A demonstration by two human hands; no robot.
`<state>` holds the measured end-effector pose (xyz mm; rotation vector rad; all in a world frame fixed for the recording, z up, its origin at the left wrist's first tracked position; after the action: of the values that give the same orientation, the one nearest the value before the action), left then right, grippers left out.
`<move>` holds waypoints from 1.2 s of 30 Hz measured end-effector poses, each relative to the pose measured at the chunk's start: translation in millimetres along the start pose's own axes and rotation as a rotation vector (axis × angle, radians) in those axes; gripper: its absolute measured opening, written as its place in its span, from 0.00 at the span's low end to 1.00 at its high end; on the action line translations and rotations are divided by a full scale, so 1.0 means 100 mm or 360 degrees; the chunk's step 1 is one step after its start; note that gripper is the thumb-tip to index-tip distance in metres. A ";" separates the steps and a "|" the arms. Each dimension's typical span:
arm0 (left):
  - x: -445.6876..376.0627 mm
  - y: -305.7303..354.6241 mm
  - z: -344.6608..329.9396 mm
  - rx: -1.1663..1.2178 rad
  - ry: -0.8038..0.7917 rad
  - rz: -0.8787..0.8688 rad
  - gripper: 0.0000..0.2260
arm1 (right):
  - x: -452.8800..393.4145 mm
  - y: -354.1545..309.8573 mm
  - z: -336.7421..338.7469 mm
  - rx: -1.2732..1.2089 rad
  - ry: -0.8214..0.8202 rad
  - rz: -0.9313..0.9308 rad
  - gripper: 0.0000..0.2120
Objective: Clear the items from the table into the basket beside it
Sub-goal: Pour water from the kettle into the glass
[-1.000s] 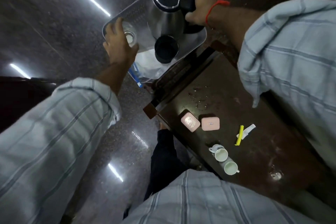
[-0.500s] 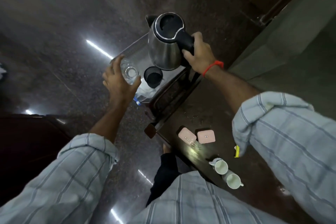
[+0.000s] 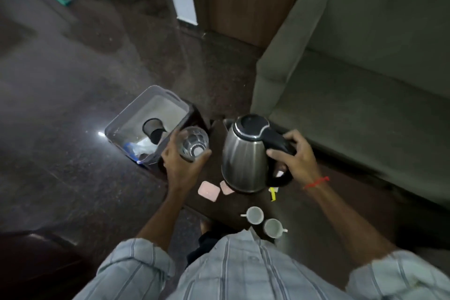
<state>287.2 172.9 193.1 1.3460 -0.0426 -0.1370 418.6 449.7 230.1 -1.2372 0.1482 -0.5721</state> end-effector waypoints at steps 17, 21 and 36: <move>1.35 0.80 -1.88 0.0089 -0.1142 -0.0058 0.43 | 1.98 0.91 1.92 -0.0077 0.0949 -0.0187 0.21; 1.28 0.86 -2.02 0.0060 -0.1331 -0.0062 0.43 | 2.07 0.74 2.02 0.0100 0.0926 -0.0107 0.21; 1.22 0.92 -2.37 0.0211 -0.1577 -0.0052 0.42 | 1.90 -0.51 2.30 0.1224 0.0597 0.0433 0.20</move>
<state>440.9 406.8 223.5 1.2945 -0.8731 -0.8290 657.0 542.0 392.4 -0.3483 0.3660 -0.5428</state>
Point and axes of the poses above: each hand's wrist, its own x-axis away from the middle knuckle, its own z-axis out of the back of the hand, y = z × x, the point moved 4 cm from there along -x, towards the middle knuckle, and after that the axes turned 15 degrees about x, right-handed, at the moved point
